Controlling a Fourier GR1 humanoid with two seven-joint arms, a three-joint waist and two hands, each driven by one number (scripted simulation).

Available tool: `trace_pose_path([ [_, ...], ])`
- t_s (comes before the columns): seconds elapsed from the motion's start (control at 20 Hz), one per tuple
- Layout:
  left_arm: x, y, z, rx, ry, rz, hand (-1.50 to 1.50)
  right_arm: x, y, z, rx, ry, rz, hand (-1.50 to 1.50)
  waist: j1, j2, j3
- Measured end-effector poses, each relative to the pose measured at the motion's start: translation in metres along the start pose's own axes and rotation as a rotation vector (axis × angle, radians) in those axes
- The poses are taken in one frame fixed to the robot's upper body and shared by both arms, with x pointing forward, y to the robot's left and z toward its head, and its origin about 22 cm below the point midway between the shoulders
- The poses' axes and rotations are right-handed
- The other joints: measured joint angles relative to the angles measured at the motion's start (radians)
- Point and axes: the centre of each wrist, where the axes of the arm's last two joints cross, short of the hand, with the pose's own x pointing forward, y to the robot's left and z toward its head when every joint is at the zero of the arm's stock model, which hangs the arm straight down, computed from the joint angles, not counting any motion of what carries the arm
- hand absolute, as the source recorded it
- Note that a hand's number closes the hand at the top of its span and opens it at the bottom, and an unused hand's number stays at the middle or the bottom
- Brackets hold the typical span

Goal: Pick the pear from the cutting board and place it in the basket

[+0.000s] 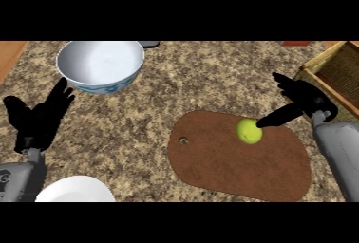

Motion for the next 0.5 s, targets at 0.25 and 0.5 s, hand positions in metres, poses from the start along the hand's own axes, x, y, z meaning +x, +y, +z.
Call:
trace_pose_path([
  [0.25, -0.002, 0.002, 0.003, -0.007, 0.004, 0.001, 0.00, -0.011, 0.013, -0.010, 0.058, 0.038, 0.040, -1.50, -0.001, 0.000, 0.000],
  [0.5, -0.006, 0.002, 0.003, 0.001, 0.002, 0.002, 0.00, -0.014, 0.021, -0.015, 0.081, 0.048, 0.066, -1.50, -0.002, -0.001, 0.000],
])
